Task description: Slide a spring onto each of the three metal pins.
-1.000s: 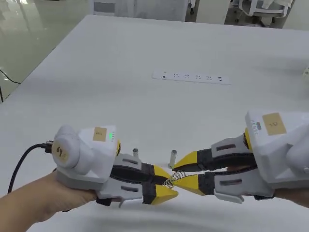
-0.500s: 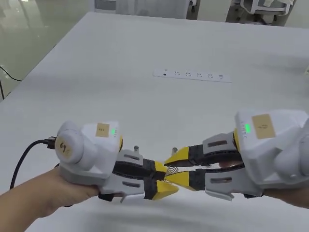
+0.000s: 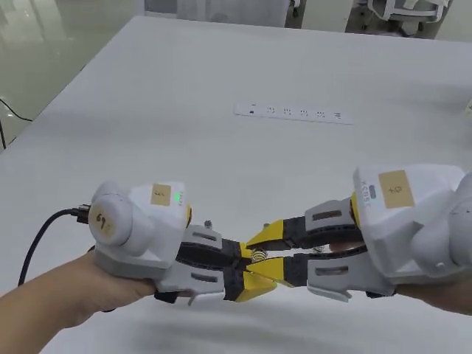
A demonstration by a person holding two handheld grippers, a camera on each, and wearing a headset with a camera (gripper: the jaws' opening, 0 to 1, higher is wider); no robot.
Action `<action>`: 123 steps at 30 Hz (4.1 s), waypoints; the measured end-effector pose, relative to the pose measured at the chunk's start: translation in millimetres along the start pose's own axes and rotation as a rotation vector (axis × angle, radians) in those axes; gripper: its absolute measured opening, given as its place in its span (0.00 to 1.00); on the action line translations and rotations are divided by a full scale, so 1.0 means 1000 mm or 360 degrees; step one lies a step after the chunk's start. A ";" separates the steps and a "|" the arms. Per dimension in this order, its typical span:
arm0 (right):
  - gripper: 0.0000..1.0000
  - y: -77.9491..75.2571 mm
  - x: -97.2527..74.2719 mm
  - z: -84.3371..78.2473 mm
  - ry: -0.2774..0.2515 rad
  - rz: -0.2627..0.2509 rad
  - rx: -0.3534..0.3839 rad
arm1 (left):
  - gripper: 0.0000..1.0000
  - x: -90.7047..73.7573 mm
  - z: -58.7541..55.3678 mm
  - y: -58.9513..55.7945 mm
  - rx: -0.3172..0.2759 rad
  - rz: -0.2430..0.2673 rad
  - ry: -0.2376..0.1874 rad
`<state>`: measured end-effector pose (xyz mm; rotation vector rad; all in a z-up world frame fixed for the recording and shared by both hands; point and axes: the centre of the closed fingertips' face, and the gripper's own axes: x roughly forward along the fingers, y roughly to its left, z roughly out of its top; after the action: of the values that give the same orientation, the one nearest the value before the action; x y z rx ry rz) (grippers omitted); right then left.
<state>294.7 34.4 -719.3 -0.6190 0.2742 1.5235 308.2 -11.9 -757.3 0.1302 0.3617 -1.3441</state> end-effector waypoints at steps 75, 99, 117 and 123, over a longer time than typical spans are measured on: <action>0.07 -0.017 -0.006 -0.011 0.0058 -0.0086 0.0043 | 0.29 -0.054 -0.016 0.025 -0.0254 0.0275 -0.0021; 0.07 -0.022 -0.002 -0.035 0.0120 -0.0120 0.0081 | 0.70 -0.110 -0.048 0.044 -0.0325 0.0580 0.0001; 0.07 -0.030 0.001 -0.044 0.0146 -0.0167 0.0102 | 0.98 -0.129 -0.056 0.056 -0.0347 0.0728 -0.0054; 0.07 -0.041 0.002 -0.047 0.0143 -0.0211 0.0126 | 0.98 -0.129 -0.058 0.056 -0.0358 0.0732 -0.0051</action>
<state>344.7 13.5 -749.9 -0.6314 0.3538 1.3531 329.2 137.7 -775.8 0.0021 0.4240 -0.8446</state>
